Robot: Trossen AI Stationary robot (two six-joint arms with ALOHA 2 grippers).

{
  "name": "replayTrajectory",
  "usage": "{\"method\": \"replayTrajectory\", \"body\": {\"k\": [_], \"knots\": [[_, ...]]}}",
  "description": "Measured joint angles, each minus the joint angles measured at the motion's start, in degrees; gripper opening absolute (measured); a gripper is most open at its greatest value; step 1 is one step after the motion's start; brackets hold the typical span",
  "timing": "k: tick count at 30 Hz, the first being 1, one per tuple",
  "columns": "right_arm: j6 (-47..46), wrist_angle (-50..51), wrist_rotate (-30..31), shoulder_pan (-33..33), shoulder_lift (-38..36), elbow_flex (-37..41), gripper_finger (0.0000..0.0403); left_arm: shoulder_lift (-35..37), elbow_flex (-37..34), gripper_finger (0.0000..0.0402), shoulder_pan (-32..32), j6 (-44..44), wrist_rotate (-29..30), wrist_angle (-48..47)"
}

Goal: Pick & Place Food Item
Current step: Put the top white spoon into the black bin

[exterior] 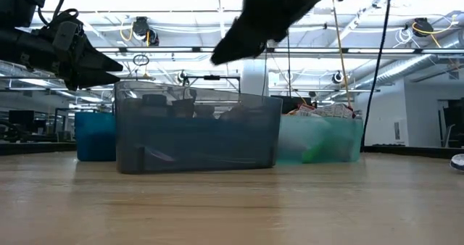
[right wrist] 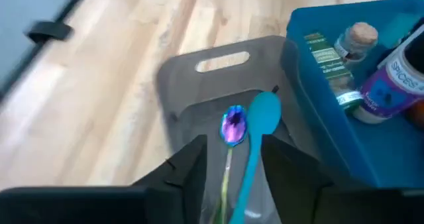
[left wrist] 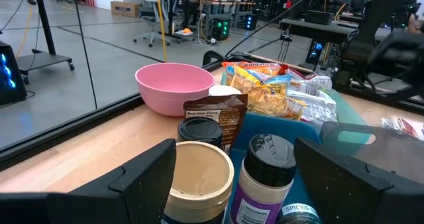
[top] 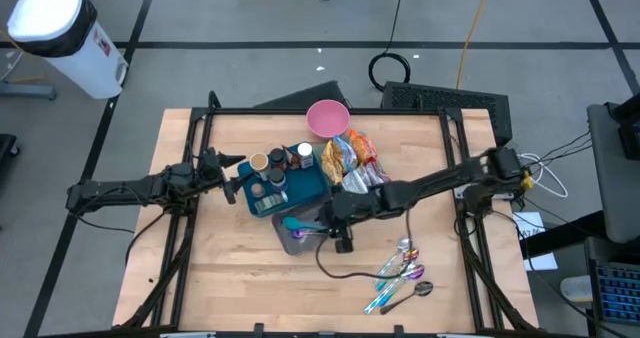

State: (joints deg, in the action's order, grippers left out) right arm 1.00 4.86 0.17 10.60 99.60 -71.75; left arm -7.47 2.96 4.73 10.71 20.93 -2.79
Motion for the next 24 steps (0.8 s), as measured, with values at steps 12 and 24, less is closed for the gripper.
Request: {"method": "replayTrajectory", "body": {"k": [12,24], "knots": [[-28.47,41.50,0.27,7.16,-18.88,1.54,0.0157,0.01,0.00,0.0308,0.00,-0.02,0.00,0.00],[-57.11,35.40,2.65,17.67,-35.87,26.13,0.0145,-0.01,0.00,0.0308,0.02,-0.01,0.00,0.00]]}}
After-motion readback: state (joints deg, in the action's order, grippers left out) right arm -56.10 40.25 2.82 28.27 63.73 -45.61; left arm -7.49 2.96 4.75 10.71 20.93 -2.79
